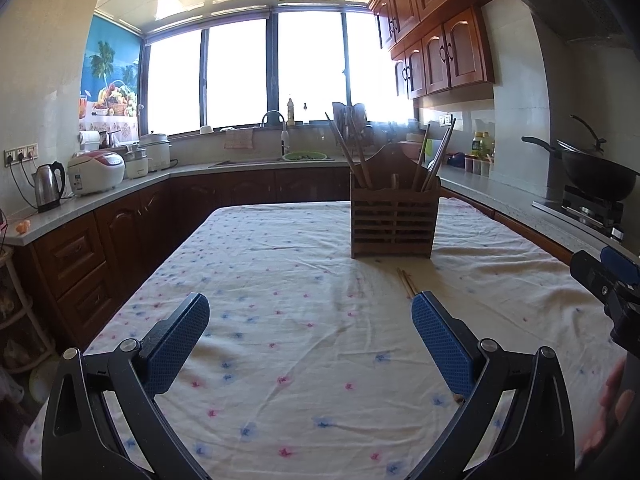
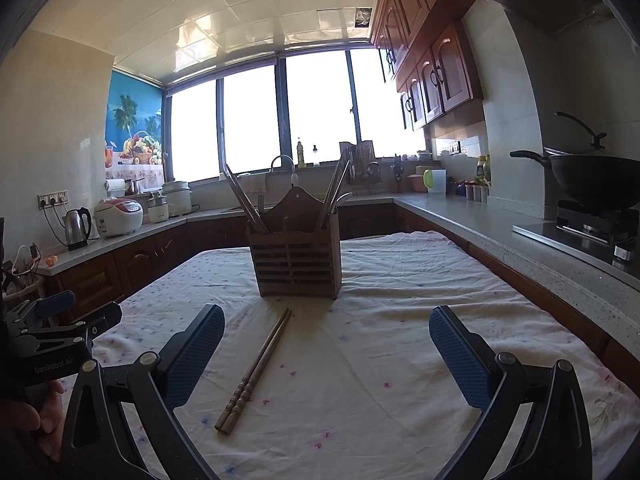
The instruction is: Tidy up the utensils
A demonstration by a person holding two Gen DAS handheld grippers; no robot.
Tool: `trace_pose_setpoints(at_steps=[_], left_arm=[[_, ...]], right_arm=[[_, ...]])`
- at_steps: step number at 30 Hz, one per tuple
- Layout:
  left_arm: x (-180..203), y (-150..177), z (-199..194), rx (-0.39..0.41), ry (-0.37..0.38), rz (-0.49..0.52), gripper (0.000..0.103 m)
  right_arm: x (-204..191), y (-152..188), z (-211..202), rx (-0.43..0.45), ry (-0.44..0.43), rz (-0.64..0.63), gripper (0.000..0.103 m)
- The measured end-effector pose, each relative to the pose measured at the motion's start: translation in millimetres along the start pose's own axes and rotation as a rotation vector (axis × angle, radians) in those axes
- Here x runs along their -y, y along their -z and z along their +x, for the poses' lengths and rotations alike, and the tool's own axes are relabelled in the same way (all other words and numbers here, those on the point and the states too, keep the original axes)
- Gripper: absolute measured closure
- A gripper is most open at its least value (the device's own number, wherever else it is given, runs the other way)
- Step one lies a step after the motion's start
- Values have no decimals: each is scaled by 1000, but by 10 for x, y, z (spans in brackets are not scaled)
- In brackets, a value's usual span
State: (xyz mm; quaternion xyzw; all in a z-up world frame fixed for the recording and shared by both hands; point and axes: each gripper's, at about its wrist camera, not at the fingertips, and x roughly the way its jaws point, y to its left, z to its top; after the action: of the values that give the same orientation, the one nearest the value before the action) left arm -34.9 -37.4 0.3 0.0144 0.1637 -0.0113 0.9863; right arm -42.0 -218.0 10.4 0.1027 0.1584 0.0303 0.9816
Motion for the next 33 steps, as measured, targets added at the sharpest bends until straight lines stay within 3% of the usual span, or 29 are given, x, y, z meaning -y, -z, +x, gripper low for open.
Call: trace_pose_setpoints(at_steps=[33], left_arm=[[-32,1,31,-30,-3,-23,0]], right_arm=[[4,-7,-5,-5,1,1,0]])
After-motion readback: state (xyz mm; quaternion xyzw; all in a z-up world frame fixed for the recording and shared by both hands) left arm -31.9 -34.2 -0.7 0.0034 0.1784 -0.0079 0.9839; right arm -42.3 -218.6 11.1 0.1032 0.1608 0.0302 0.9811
